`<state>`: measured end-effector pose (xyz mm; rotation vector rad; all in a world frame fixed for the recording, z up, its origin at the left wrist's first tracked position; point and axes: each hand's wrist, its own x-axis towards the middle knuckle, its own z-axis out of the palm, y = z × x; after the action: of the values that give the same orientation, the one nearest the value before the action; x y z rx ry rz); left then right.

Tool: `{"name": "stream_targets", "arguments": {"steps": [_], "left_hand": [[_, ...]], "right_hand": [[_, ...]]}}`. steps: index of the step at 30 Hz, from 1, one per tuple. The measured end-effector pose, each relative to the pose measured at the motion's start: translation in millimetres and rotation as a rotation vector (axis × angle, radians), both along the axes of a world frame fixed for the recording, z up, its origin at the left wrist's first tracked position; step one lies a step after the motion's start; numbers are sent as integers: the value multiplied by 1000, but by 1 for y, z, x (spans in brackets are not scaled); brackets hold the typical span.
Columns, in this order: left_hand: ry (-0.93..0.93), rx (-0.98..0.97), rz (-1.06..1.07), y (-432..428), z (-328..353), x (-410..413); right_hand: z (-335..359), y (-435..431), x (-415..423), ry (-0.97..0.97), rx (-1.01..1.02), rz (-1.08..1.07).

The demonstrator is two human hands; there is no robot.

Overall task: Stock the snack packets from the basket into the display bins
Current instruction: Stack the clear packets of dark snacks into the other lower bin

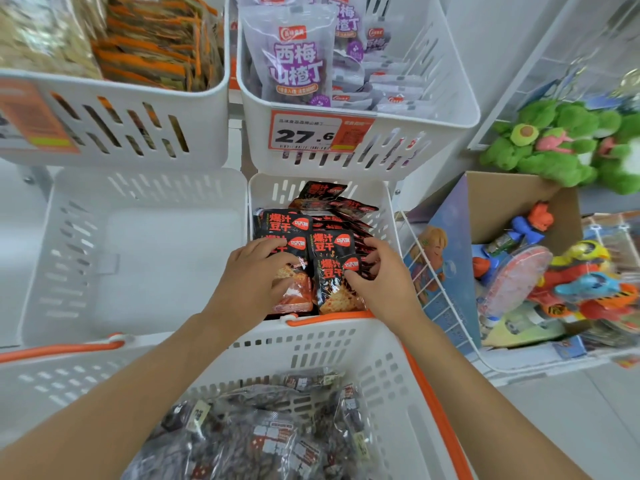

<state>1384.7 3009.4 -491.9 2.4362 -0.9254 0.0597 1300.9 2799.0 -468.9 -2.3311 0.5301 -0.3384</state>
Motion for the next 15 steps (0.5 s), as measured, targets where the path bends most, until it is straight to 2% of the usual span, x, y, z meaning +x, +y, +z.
{"name": "stream_targets", "arguments": {"steps": [5, 8, 12, 15], "left_hand": [[125, -102, 64, 14, 26, -26], [136, -110, 114, 42, 43, -53], [131, -46, 176, 97, 57, -99], [202, 17, 195, 144, 52, -133]], "right_hand": [[25, 33, -14, -65, -44, 29], [39, 67, -36, -69, 18, 85], [43, 117, -72, 0, 52, 205], [31, 150, -95, 143, 63, 284]]}}
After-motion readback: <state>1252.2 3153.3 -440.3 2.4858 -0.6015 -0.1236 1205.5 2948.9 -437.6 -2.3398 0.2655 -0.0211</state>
